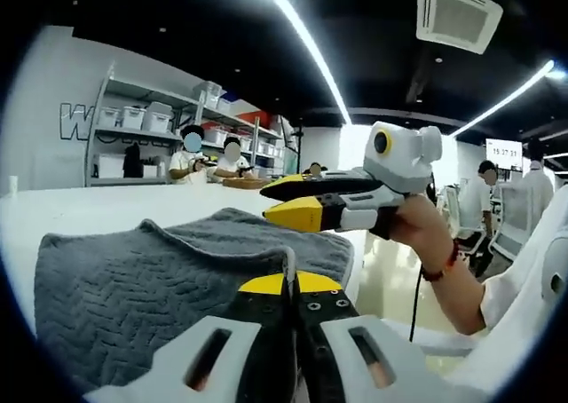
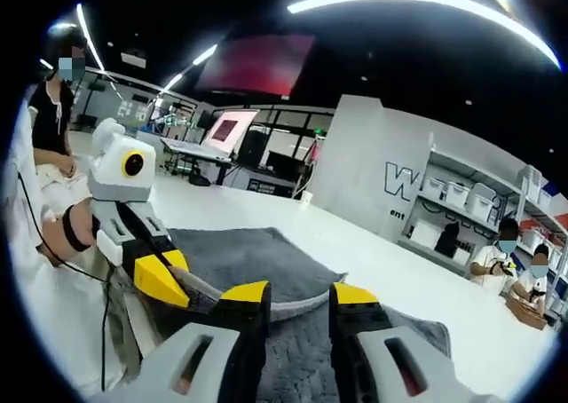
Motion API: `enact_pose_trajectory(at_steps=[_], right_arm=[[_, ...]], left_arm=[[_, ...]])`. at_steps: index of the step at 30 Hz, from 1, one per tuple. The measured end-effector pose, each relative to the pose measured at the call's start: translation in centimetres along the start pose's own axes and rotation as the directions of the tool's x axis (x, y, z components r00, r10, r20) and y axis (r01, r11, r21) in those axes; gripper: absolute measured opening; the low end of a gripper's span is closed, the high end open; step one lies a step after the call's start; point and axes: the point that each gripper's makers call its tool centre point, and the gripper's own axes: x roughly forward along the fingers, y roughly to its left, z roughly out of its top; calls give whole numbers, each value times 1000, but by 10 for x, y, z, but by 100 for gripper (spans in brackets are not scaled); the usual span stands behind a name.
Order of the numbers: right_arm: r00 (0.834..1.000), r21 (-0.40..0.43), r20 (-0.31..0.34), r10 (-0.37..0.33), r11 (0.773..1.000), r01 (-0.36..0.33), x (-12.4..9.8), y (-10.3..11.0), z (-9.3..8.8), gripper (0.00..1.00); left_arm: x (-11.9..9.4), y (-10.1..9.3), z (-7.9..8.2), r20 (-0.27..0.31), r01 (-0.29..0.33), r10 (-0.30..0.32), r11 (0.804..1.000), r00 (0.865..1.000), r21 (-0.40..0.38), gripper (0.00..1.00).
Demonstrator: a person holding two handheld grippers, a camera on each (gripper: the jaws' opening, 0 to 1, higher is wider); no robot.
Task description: Open the folded towel by lifting each exposed corner and separating the folded layers until the towel lies flat within the target outline without major curled edges
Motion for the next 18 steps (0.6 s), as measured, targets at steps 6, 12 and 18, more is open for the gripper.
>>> enact_pose_trajectory(at_steps=[6,12,18], right_arm=[[1000,-4,-16,12,1000,-12,6,-1,0,22],[998,11,-49,27,1000,-26,20,-1,-9,22],[997,25,-65,29,999,-27,31,-5,-14,22]], left_arm=[[0,-2,1,11,-9,9,998,1000,67,0],[0,-4,2,6,-4,4,995,1000,100,0],[-3,-3,7,36,-5,1,996,999,93,0]])
